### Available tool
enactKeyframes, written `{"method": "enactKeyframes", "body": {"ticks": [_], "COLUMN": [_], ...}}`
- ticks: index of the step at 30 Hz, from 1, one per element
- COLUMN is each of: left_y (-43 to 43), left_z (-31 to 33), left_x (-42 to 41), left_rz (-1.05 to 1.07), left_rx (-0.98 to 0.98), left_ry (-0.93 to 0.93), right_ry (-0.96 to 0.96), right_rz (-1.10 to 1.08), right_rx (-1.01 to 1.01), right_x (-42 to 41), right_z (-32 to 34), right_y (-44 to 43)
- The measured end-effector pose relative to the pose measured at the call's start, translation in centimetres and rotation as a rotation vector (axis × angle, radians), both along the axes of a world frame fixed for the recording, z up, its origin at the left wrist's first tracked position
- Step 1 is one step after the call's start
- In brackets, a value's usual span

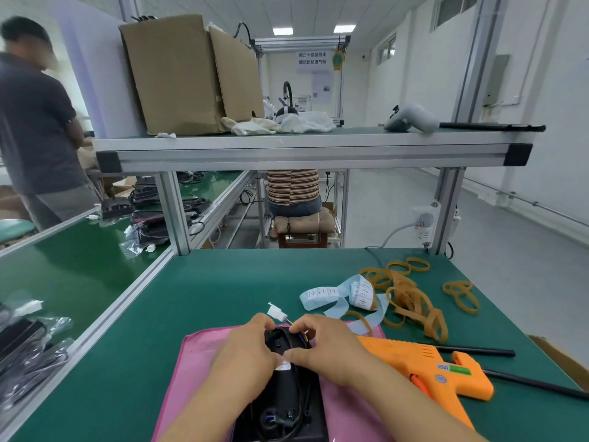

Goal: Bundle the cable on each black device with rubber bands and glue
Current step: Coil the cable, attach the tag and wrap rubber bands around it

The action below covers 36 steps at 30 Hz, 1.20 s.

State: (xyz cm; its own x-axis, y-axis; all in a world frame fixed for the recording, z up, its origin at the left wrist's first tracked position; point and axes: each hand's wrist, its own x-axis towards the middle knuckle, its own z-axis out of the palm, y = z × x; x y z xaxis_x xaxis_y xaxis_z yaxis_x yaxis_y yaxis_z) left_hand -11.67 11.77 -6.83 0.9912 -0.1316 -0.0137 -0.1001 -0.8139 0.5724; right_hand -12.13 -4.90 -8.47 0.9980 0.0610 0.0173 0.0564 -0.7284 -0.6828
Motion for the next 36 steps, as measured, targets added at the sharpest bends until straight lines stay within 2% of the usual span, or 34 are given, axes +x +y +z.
{"method": "enactKeyframes", "body": {"ticks": [5,9,12,16,21,24,27,30,36], "left_y": [-0.7,-0.5,0.5,1.1,1.1,1.5,1.4,1.2,1.4], "left_z": [-0.2,-0.8,-1.7,-3.1,-3.2,-3.8,-4.1,-4.0,-3.7], "left_x": [-0.5,-1.6,-1.3,-0.4,0.4,0.7,0.7,0.3,-0.1], "left_rz": [-0.024,0.002,0.06,0.122,0.077,0.033,0.026,0.072,0.044], "left_rx": [0.194,0.239,0.114,-0.25,-0.303,-0.346,-0.345,-0.341,-0.356], "left_ry": [-0.104,-0.217,-0.188,-0.05,0.002,-0.016,-0.069,-0.125,-0.111], "right_ry": [0.041,0.06,0.079,0.113,0.148,0.012,-0.084,-0.009,0.17], "right_rz": [-0.039,-0.047,-0.054,-0.055,-0.01,-0.163,-0.356,-0.445,-0.473], "right_rx": [-0.039,-0.036,-0.006,0.038,0.091,0.12,-0.125,-0.335,-0.438], "right_x": [0.2,0.2,0.1,0.1,0.4,1.2,2.3,3.3,4.3], "right_z": [0.3,0.4,0.4,0.5,1.3,2.4,2.8,1.9,-0.7], "right_y": [0.6,0.8,0.8,0.7,-0.4,-2.6,-6.4,-9.1,-9.7]}}
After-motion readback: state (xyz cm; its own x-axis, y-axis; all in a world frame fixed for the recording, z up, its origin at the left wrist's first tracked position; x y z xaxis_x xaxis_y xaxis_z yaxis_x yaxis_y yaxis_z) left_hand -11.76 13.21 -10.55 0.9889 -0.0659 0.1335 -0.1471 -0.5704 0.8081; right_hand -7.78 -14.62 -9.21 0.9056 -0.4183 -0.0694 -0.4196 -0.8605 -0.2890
